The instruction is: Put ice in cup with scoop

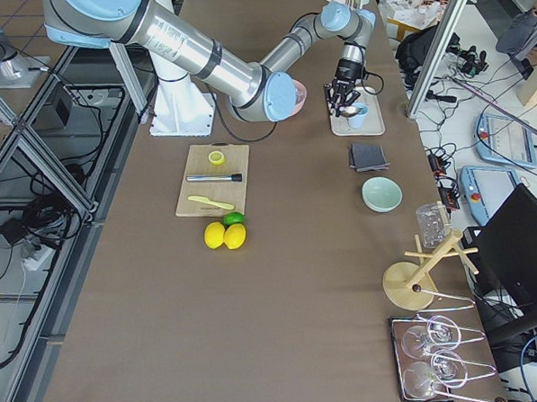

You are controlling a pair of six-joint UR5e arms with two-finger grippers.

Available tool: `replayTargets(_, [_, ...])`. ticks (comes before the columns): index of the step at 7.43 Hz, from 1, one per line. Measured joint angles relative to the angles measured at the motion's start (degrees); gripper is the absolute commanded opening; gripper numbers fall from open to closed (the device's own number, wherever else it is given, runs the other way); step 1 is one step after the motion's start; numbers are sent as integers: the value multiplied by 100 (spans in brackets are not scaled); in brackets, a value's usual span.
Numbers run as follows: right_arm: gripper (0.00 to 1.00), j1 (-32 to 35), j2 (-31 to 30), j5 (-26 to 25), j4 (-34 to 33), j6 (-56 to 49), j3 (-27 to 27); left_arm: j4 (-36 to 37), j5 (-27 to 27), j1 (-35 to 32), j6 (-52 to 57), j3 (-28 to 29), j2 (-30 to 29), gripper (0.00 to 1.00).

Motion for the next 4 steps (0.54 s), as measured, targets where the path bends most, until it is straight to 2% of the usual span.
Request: replayTargets(4, [0,-53,43,-199,-129,0,-3,227,71,572,-528,-401,5,99])
